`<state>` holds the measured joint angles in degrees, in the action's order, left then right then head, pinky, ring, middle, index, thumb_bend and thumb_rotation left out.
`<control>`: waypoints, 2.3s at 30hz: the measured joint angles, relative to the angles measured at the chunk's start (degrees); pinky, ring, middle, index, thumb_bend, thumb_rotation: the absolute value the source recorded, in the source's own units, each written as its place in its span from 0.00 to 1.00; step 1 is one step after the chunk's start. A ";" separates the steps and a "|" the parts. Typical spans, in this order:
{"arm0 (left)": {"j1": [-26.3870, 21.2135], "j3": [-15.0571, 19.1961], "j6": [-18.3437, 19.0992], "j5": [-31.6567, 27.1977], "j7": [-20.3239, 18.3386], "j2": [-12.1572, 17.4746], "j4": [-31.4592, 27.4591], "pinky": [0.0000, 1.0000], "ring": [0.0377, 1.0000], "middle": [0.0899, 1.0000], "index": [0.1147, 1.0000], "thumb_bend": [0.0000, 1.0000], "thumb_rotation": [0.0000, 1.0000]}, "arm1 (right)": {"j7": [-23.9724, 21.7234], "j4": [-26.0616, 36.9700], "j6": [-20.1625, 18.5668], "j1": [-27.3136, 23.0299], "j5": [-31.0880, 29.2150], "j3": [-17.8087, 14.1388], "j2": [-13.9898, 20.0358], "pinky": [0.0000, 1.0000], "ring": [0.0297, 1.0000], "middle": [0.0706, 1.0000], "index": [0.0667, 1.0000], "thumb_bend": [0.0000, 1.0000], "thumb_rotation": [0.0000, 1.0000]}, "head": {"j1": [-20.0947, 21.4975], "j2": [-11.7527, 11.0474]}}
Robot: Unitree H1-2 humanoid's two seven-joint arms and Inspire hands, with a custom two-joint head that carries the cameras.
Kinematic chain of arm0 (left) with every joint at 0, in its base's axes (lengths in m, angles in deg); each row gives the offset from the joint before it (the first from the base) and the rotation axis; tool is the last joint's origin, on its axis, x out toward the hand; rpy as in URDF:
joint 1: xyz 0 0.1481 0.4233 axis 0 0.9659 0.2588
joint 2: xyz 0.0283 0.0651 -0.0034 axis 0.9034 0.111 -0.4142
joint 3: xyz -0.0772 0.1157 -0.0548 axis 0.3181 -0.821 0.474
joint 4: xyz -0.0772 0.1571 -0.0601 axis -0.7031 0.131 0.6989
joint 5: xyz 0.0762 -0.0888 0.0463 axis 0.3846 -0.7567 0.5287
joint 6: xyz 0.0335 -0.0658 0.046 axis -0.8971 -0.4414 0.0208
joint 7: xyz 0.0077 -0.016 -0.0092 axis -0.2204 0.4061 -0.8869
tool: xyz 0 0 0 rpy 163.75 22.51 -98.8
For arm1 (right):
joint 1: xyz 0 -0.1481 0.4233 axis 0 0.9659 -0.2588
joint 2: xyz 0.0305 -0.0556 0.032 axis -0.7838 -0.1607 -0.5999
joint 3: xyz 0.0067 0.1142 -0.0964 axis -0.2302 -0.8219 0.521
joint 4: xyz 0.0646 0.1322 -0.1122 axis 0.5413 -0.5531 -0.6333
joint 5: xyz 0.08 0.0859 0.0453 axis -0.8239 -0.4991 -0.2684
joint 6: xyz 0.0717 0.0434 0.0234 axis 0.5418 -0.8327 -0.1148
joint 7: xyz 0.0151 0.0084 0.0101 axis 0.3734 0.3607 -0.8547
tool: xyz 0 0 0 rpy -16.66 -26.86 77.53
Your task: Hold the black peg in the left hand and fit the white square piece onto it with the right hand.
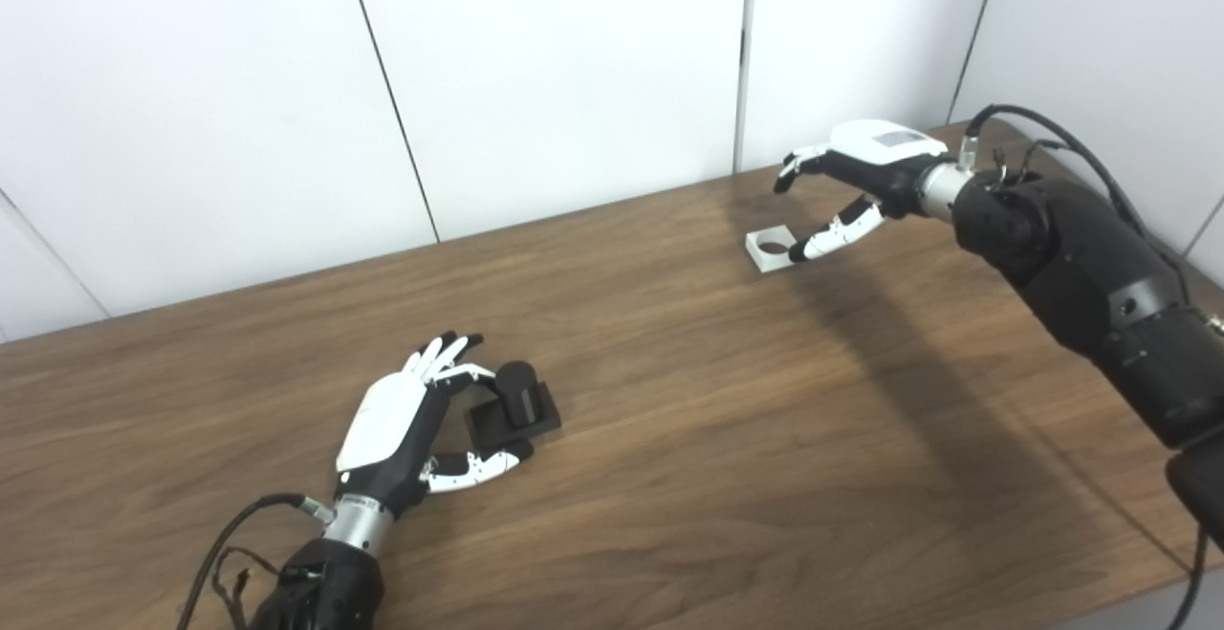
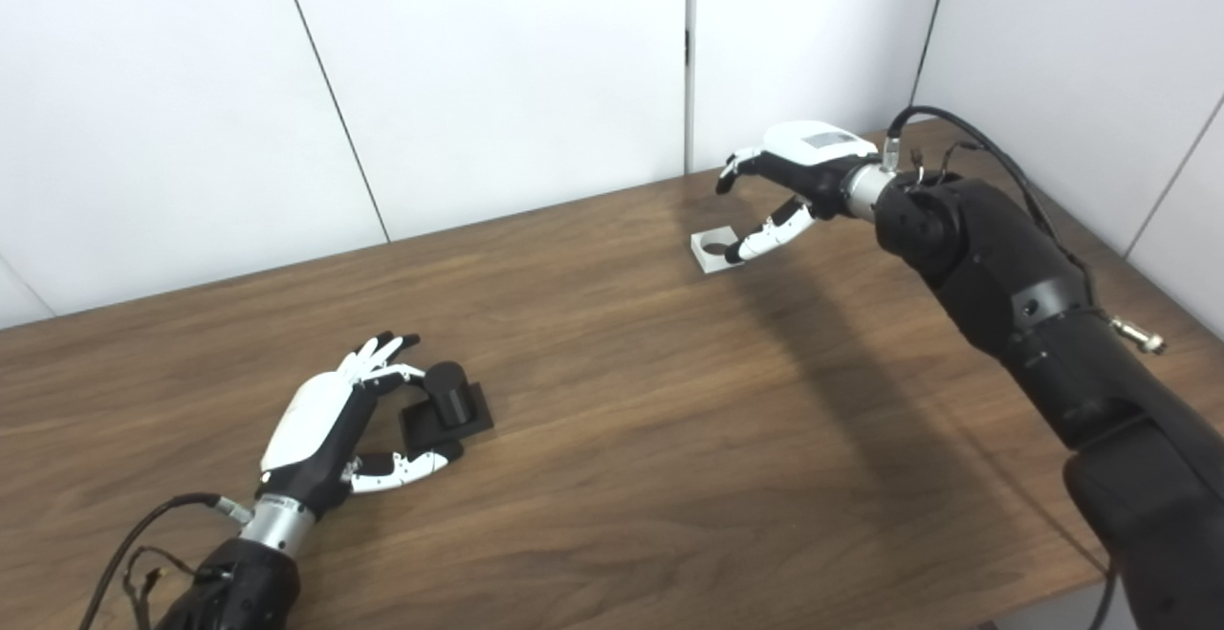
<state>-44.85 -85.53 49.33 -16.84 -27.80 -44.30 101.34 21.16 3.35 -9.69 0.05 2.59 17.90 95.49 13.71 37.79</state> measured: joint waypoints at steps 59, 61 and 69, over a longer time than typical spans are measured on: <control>2.30 0.85 1.84 0.40 -1.77 0.12 -3.29 1.00 1.00 0.95 0.58 0.79 0.30 | 7.16 -19.66 4.77 -6.73 3.02 6.26 -5.98 0.86 0.89 0.88 0.77 0.72 0.47 | -2.99 1.32; 2.43 0.88 2.13 0.40 -1.91 0.12 -3.46 1.00 1.00 0.95 0.58 0.80 0.30 | 7.68 -20.06 5.01 -6.83 3.02 6.41 -6.01 0.86 0.89 0.88 0.76 0.72 0.47 | -3.08 1.41; 3.10 1.03 2.61 0.40 -2.30 0.58 -4.36 1.00 1.00 0.95 0.58 0.79 0.31 | 7.95 -21.91 6.51 -7.98 3.02 7.16 -5.99 0.86 0.89 0.88 0.77 0.72 0.44 | -3.25 1.58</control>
<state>-41.75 -84.50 51.94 -16.44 -30.09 -43.72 96.98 29.10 -18.56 -3.18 -7.93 5.62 25.06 89.49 10.46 39.37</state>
